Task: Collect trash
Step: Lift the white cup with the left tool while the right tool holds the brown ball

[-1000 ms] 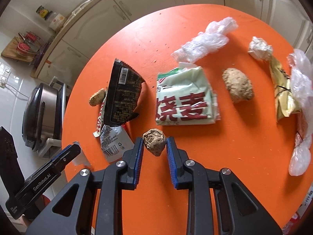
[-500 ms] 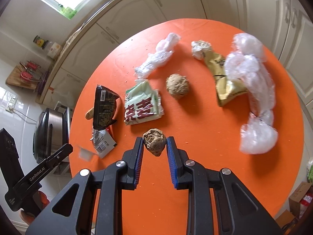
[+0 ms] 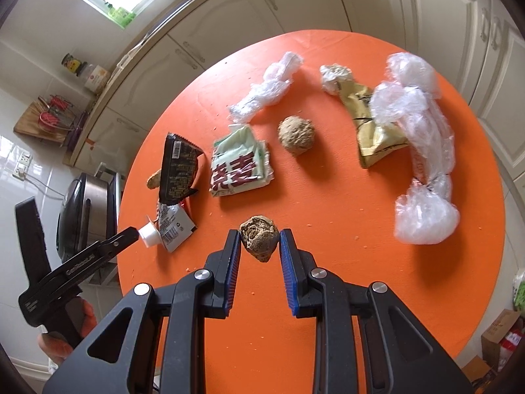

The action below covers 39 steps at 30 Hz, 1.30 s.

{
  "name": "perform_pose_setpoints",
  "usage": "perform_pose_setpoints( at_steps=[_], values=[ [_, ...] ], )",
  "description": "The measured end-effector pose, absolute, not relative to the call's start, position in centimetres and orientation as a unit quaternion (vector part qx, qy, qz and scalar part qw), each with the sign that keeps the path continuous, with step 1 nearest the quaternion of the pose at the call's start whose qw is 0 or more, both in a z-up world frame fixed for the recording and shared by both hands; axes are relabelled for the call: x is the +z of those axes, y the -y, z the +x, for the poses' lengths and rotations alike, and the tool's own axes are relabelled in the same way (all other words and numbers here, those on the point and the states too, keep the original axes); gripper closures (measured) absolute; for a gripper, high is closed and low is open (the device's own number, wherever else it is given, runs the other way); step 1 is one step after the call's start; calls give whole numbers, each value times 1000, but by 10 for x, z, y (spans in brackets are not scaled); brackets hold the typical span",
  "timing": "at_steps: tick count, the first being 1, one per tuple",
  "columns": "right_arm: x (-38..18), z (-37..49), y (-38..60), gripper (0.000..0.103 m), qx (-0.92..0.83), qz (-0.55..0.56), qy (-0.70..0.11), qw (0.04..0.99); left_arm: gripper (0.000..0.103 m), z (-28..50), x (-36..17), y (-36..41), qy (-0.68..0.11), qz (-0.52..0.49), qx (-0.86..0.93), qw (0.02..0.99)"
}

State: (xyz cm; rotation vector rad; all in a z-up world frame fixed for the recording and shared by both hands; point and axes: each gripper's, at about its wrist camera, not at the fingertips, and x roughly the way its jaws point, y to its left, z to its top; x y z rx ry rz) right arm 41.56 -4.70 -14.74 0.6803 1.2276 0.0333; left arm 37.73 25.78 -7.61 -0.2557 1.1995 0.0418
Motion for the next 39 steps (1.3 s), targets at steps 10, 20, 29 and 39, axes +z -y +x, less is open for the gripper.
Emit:
perform_pose_setpoints(
  at_steps=[10,20,29,39],
  values=[
    [-159,433,26,79,28,294,-585,755,77,399,-98,-257,-568,-158,-18,807],
    [-156,430,28,79,29,297,-581,758,80,385,-88,-254,-548,-152,-28,822],
    [-138,412,43,79,27,308,-557,771,86,361,-56,-237,-524,-129,-43,840],
    [-118,387,59,79,21,322,-529,785,87,338,-31,-202,-504,-94,-76,855]
  ],
)
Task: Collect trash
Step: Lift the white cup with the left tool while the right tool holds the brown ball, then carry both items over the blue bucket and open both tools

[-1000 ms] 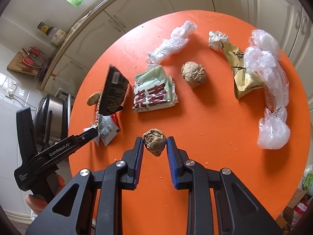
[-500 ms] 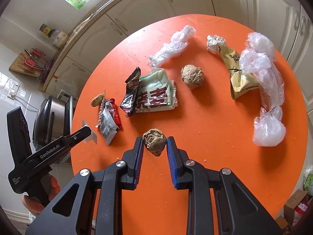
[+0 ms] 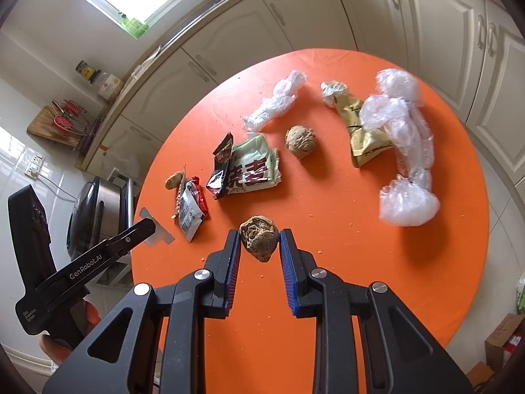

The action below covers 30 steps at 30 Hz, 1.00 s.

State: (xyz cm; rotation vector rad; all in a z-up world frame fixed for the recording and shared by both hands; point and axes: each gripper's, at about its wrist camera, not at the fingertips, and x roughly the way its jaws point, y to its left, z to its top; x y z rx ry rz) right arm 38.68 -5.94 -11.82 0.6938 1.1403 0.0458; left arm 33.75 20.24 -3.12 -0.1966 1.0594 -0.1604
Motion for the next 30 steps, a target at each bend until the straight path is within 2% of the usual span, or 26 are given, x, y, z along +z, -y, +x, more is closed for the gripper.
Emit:
perform_pose_setpoints(
  at_steps=[8,16,30],
  values=[
    [-102,353,92,79,4,347,-493,798,88,321,-11,-148,-477,-42,-106,871],
    [-91,306,159,79,-41,366,-458,809,88,311,-7,-47,-472,17,-168,865],
    [-101,200,290,79,-176,388,-436,793,88,301,-59,166,-498,131,-283,809]
  ],
)
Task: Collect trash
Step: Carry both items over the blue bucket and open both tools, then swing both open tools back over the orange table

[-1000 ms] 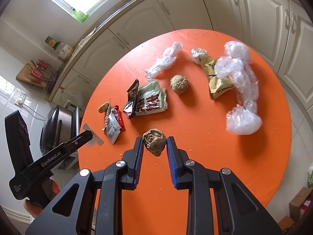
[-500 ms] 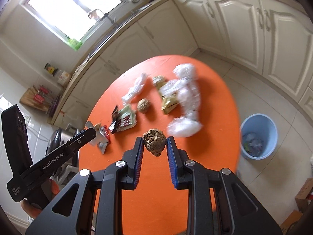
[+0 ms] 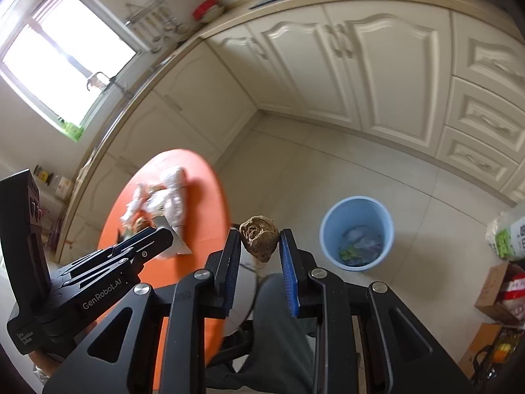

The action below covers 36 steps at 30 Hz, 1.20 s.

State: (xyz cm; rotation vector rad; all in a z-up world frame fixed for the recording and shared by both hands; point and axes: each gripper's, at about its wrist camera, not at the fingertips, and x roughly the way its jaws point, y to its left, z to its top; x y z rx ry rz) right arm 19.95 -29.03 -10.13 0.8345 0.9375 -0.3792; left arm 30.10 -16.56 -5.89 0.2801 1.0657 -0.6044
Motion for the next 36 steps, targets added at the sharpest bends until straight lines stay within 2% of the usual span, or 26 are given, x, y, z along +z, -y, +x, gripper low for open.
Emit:
perform_pose_setpoints(
  at_steps=[7,16,17,20,27,29,30,31,32,36],
  values=[
    [-129,159,337,79,-231,411,-443,763,88,319,-104,253,-523,169,-313,774],
    [-179,151,382,79,-253,444,-470,720,85,374,-165,345,-555,196,-325,740],
    [-185,153,386,79,-253,447,-471,717,82,382,-171,351,-556,197,-324,739],
    [-199,162,395,78,-251,454,-478,709,52,406,-186,365,-571,197,-309,735],
    [-224,200,400,76,-224,463,-489,705,51,442,-207,375,-583,192,-279,739],
    [-232,210,403,64,-207,479,-488,700,51,450,-210,376,-590,183,-272,738],
    [-236,215,404,42,-201,485,-499,689,51,453,-211,376,-591,180,-268,739],
    [-239,218,404,23,-203,488,-508,681,51,450,-211,376,-591,178,-267,740],
    [-239,220,403,20,-211,485,-510,678,51,454,-212,378,-590,177,-267,741],
    [-233,223,398,19,-232,458,-520,683,51,451,-211,367,-594,168,-263,741]
  ],
)
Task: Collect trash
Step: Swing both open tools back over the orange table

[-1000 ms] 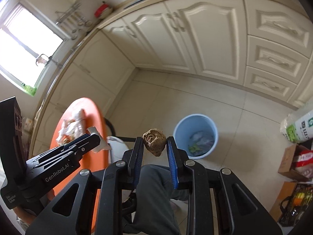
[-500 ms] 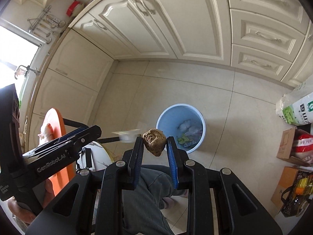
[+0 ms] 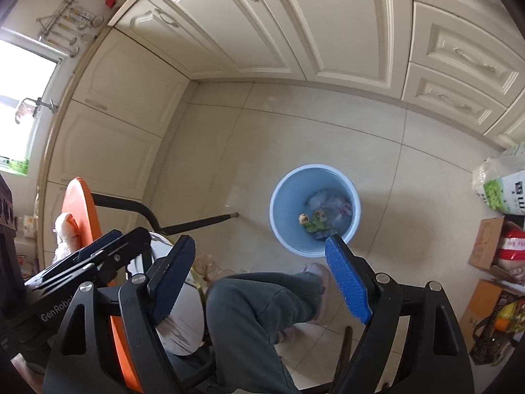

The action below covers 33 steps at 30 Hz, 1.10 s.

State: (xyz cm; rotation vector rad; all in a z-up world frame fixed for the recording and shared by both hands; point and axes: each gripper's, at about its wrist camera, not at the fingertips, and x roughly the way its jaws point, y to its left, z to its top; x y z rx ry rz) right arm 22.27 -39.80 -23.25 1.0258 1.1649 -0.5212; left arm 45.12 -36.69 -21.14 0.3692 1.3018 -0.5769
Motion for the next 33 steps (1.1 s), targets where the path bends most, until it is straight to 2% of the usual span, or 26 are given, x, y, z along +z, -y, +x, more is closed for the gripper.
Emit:
perform_pose_setpoints(
  at_steps=[21,33],
  values=[
    [-169,213,359,19,-272,401,-513,709,51,397,-154,298,-565,167,-281,758],
    [-105,232,289,19,-243,344,-487,766,51,348,-84,170,-523,115,-268,801]
  ],
)
